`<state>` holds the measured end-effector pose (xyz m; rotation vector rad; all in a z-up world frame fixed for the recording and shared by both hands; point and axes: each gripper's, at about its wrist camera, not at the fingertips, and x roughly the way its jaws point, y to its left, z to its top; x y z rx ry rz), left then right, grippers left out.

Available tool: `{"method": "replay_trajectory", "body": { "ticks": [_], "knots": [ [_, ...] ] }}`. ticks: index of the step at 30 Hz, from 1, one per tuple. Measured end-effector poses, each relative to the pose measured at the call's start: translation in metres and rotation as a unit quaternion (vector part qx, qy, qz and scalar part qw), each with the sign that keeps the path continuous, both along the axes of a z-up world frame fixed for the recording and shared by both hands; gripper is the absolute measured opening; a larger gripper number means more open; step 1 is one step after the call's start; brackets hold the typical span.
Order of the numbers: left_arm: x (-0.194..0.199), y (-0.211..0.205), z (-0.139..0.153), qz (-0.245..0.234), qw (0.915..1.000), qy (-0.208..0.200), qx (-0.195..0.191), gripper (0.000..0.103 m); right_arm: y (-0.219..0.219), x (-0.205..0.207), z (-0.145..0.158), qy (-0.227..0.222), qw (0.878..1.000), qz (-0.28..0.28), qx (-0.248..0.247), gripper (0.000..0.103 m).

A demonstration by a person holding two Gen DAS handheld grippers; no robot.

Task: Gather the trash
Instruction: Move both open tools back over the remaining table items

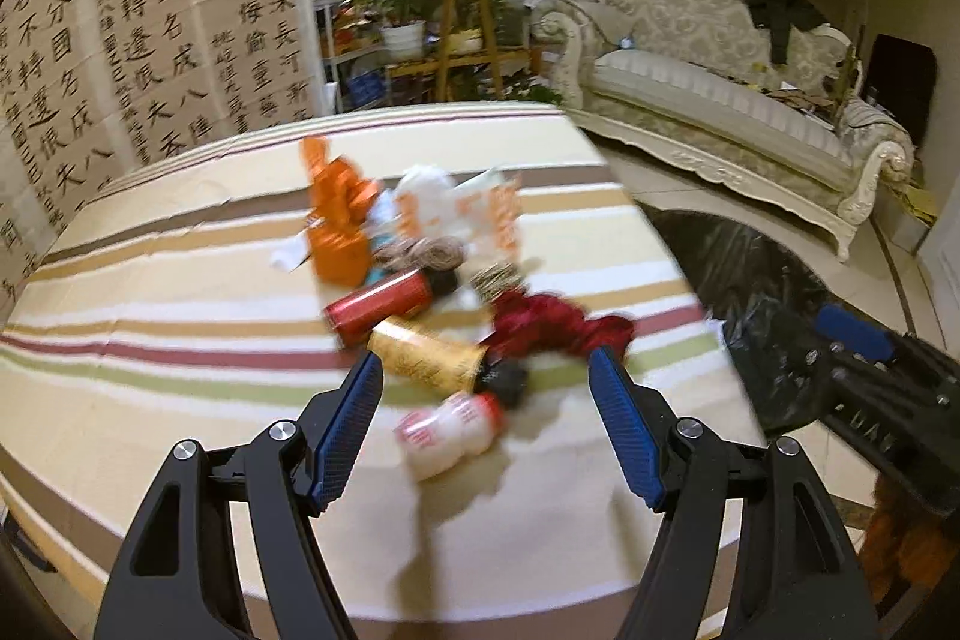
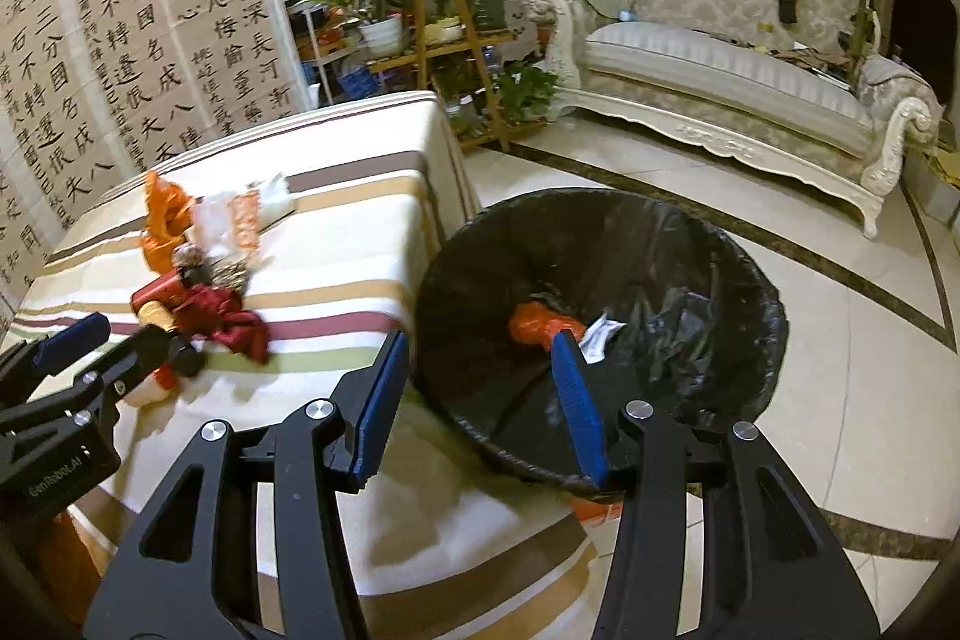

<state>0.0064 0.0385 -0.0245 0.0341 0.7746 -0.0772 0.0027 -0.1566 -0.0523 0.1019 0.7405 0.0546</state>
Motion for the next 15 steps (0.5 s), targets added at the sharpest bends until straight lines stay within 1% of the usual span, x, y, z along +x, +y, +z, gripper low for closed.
{"method": "replay_trajectory", "body": {
  "ticks": [4,15],
  "knots": [
    [-0.001,0.013,-0.007,0.011,0.9999,0.010,-0.002,0.069,0.010,-0.003,-0.001,0.004,1.000,0.012,0.001,0.049],
    [0.007,0.021,-0.021,0.009,0.9991,0.040,-0.014,0.069,0.027,-0.002,-0.004,0.011,1.000,0.026,-0.003,0.049]
  ]
}}
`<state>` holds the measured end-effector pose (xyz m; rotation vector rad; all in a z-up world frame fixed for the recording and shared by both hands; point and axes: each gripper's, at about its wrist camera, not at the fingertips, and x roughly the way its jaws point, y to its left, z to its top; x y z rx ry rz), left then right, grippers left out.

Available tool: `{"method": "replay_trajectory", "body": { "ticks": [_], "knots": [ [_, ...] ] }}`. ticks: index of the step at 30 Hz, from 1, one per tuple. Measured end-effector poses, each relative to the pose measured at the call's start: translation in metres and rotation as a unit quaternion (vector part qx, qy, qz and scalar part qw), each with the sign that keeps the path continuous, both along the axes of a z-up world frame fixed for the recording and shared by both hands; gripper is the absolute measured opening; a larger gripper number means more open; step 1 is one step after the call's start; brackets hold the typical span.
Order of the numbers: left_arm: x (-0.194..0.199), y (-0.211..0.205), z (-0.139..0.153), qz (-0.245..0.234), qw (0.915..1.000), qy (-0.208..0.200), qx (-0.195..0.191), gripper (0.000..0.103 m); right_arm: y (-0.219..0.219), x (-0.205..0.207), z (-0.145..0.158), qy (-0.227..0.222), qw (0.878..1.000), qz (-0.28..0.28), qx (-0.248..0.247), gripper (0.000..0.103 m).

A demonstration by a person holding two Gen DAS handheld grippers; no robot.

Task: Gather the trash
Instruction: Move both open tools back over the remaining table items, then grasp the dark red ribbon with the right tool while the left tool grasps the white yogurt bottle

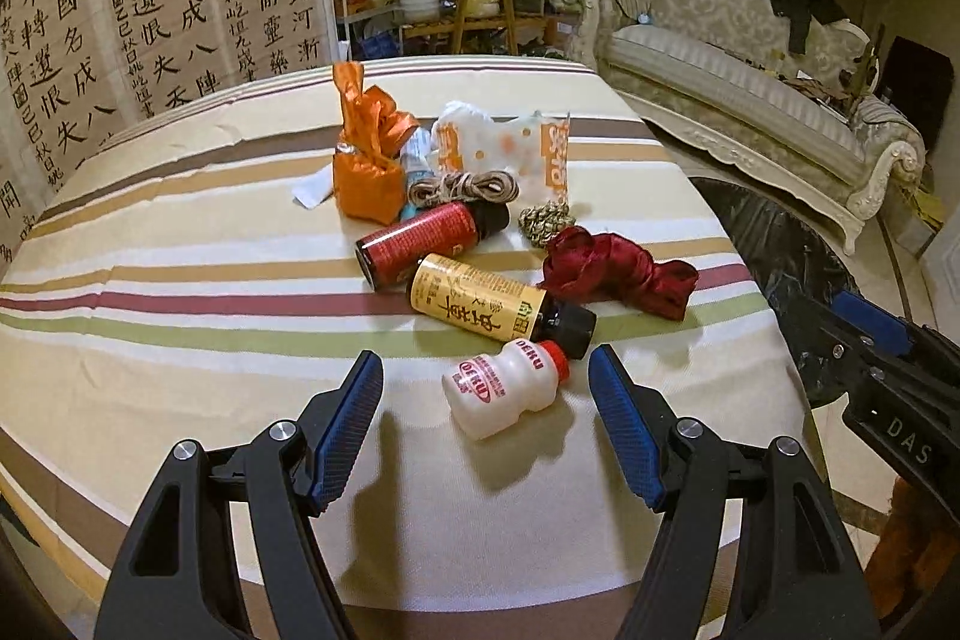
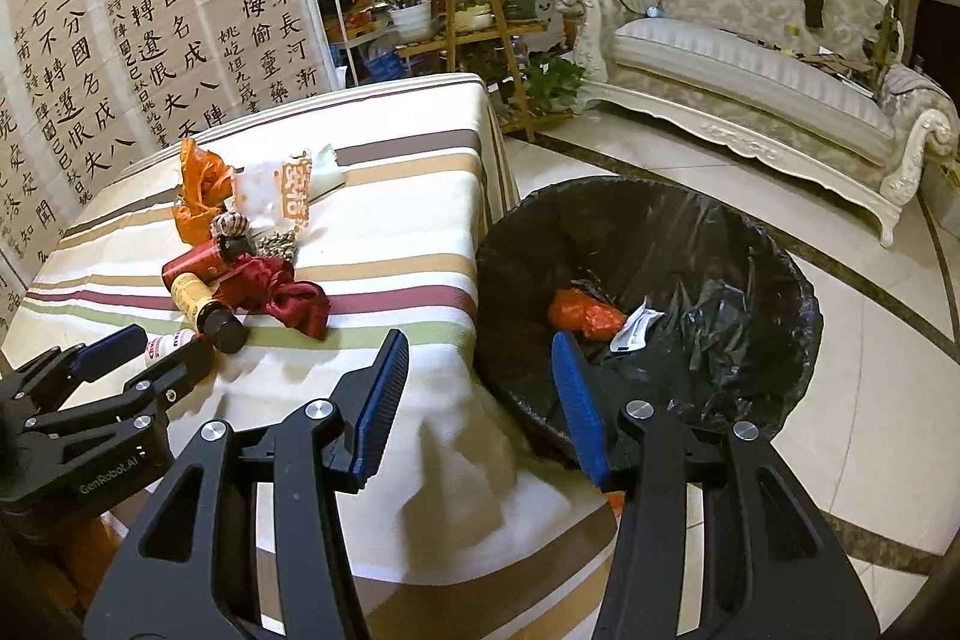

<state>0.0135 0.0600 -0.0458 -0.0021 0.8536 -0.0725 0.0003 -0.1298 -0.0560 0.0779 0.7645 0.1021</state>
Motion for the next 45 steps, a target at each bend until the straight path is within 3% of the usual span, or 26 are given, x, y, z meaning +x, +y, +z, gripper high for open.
{"method": "replay_trajectory", "body": {
  "ticks": [7,17,36,38,40,45],
  "knots": [
    [-0.001,0.005,-0.005,-0.002,0.9998,0.015,-0.011,0.044,0.007,0.001,-0.002,0.004,1.000,0.006,-0.002,0.049],
    [-0.007,0.013,-0.001,-0.003,1.0000,0.001,-0.008,0.044,0.022,0.005,-0.002,0.006,1.000,0.021,-0.007,0.049],
    [0.009,0.063,0.004,0.055,0.9985,0.000,0.002,0.044,0.085,0.037,0.000,0.019,0.995,0.094,-0.031,0.049],
    [0.011,0.066,0.004,0.059,0.9983,0.001,0.000,0.044,0.089,0.039,-0.001,0.020,0.994,0.099,-0.036,0.045],
    [0.012,0.067,0.004,0.059,0.9982,0.001,-0.002,0.044,0.093,0.041,-0.003,0.026,0.993,0.107,-0.039,0.035],
    [0.013,0.067,0.003,0.058,0.9983,0.001,-0.002,0.044,0.096,0.038,-0.004,0.026,0.993,0.110,-0.043,0.026]
  ]
}}
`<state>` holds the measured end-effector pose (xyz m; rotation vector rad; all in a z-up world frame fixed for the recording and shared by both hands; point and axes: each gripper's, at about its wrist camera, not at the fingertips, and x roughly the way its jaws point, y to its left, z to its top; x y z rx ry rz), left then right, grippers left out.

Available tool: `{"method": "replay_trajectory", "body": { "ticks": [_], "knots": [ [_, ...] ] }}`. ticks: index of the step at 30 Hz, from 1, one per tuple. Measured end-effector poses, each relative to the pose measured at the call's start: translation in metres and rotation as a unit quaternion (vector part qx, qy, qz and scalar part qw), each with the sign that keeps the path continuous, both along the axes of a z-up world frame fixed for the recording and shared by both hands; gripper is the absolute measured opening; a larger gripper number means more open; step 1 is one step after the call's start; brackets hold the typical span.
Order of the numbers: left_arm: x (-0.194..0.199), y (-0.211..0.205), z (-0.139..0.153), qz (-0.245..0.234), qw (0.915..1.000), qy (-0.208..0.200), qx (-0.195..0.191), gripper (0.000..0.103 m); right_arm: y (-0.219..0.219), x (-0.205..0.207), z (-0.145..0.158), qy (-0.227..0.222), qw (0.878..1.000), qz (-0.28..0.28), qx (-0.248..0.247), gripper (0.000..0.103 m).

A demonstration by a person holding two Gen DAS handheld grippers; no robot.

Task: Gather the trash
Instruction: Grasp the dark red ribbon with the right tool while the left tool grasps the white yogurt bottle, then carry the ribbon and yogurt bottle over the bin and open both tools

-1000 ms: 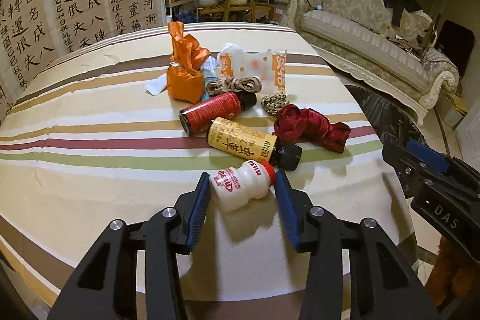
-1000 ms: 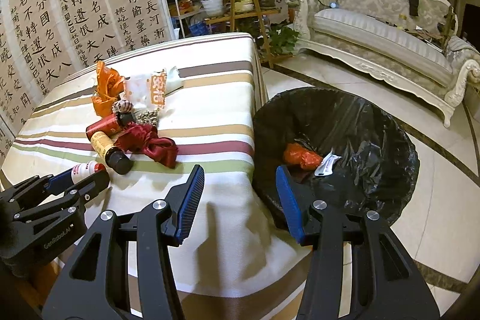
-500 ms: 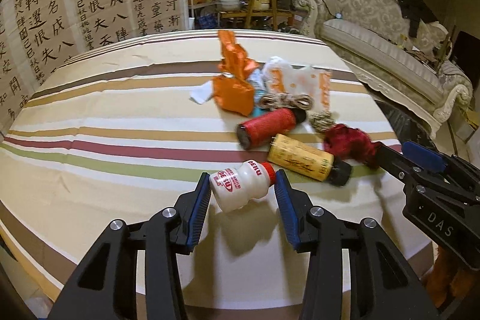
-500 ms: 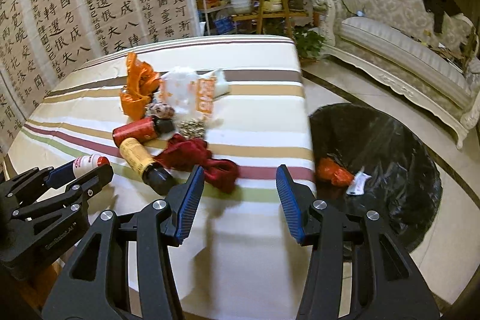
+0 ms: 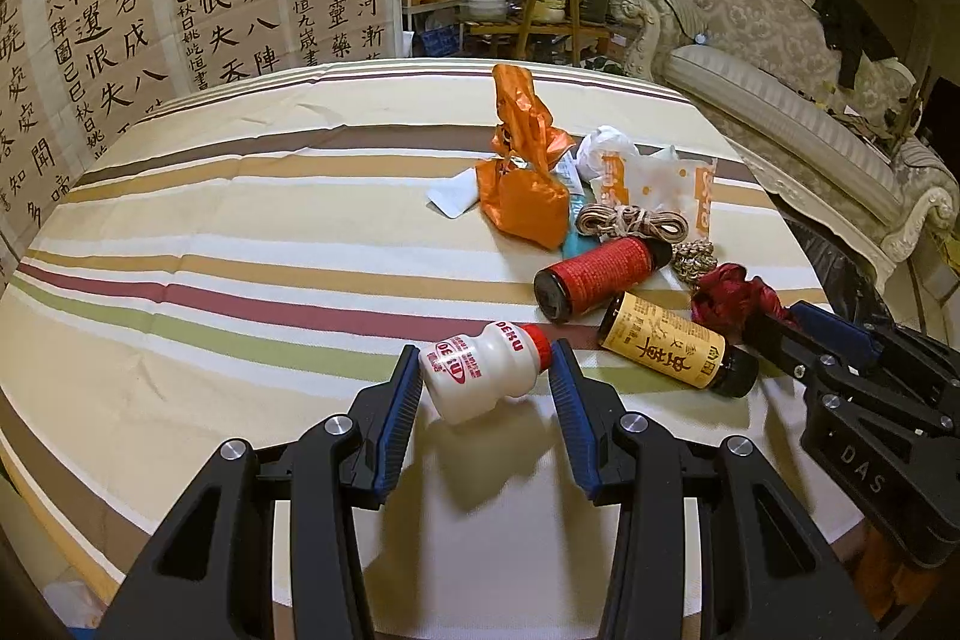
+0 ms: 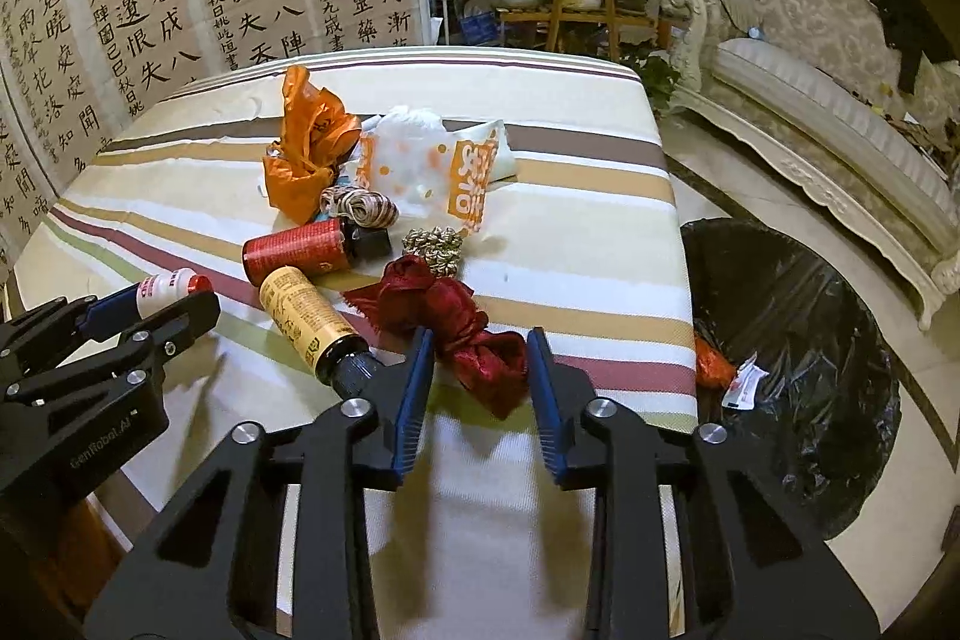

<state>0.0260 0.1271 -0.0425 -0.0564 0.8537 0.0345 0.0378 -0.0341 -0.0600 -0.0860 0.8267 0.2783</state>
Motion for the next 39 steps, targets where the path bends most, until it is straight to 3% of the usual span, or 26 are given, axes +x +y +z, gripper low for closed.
{"method": "replay_trajectory", "body": {
  "ticks": [4,17,39],
  "knots": [
    [-0.001,0.000,0.001,0.000,1.0000,-0.002,0.000,0.044,-0.003,-0.004,0.002,-0.003,1.000,0.002,0.005,0.020],
    [-0.011,-0.022,0.018,-0.017,0.9994,-0.030,-0.004,0.044,-0.028,-0.023,0.017,-0.028,0.999,-0.024,0.019,0.018],
    [-0.001,-0.131,0.026,-0.116,0.9917,-0.055,-0.008,0.044,-0.133,-0.036,0.025,-0.060,0.985,-0.161,0.016,0.018]
  ]
}}
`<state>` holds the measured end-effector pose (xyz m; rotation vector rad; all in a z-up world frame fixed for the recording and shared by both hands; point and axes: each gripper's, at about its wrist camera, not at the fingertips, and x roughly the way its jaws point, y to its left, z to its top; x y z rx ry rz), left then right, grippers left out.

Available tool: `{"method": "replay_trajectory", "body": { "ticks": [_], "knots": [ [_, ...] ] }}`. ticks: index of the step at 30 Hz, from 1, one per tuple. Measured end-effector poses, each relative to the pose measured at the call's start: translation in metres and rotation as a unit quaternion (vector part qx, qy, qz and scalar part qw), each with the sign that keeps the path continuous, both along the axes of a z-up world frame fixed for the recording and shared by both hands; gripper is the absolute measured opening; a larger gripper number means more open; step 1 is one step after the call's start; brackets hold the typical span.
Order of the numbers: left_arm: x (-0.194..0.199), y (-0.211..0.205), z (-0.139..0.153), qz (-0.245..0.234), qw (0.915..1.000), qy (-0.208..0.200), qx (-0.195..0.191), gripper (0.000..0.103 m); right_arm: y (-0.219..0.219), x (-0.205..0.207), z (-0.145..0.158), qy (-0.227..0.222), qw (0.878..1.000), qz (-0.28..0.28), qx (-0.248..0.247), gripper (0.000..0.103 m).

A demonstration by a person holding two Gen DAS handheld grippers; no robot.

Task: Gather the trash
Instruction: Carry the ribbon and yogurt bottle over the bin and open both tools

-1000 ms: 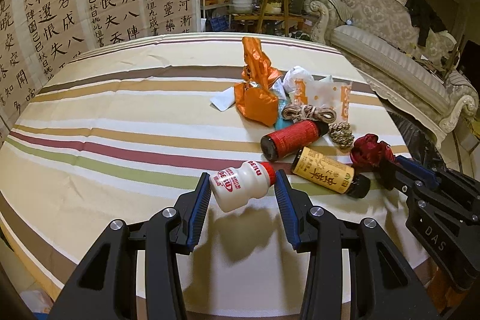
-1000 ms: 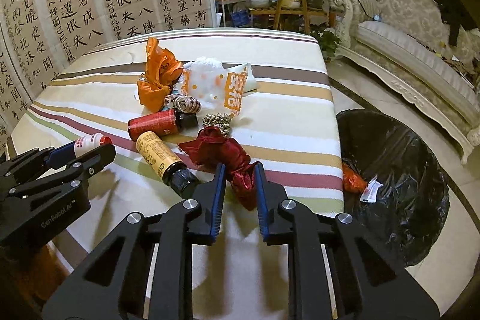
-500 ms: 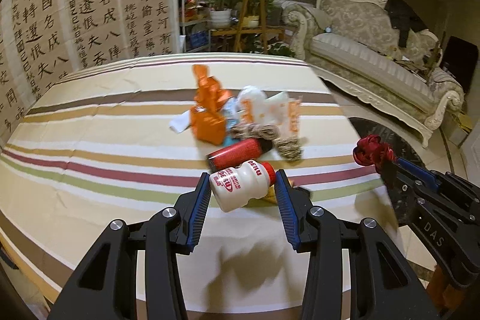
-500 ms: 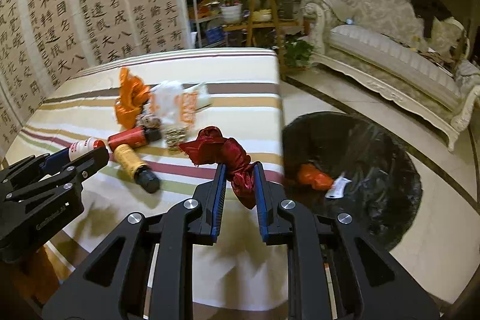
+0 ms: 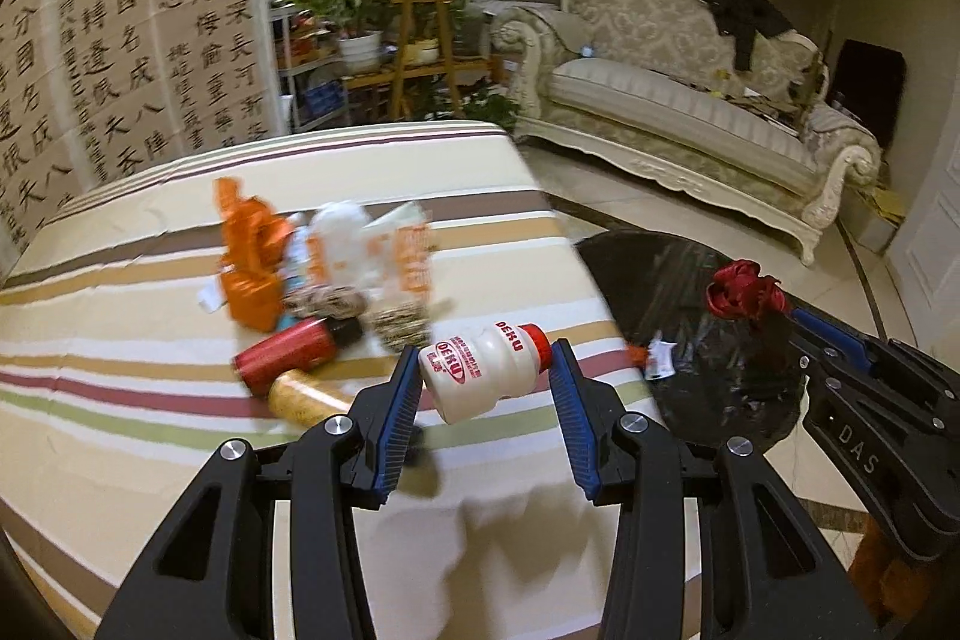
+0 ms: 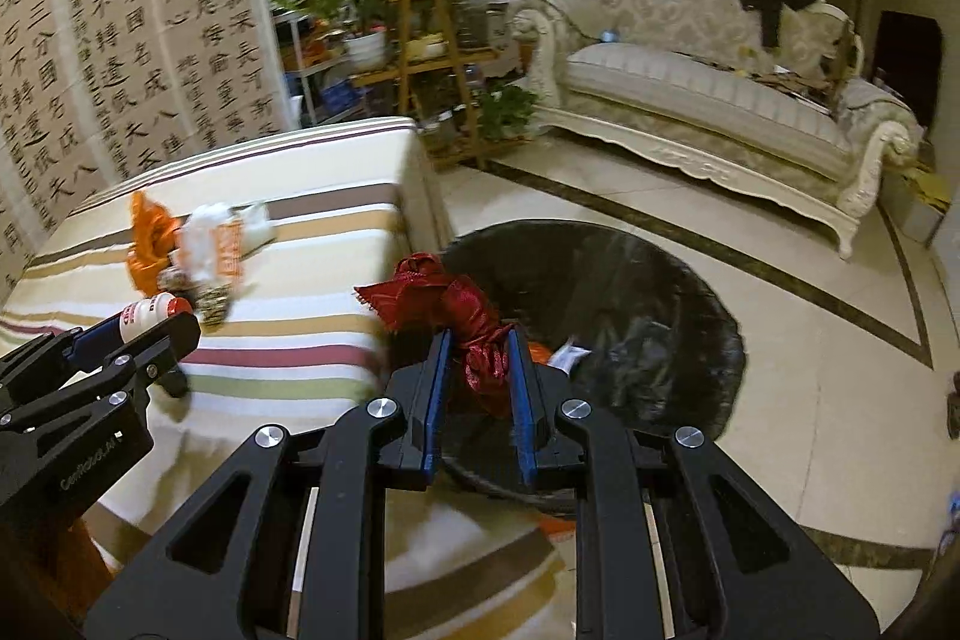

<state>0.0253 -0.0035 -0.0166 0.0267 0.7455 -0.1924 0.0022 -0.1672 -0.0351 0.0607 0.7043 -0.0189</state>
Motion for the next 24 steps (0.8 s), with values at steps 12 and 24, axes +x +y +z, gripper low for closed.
{"method": "replay_trajectory", "body": {
  "ticks": [12,24],
  "knots": [
    [0.018,-0.053,-0.005,-0.037,0.9992,0.001,0.016,0.044,-0.045,0.009,-0.009,0.001,0.999,-0.050,0.005,0.019],
    [0.050,-0.094,-0.012,-0.055,0.9977,-0.001,0.039,0.044,-0.074,0.032,-0.020,0.008,0.997,-0.080,0.012,0.019]
  ]
}}
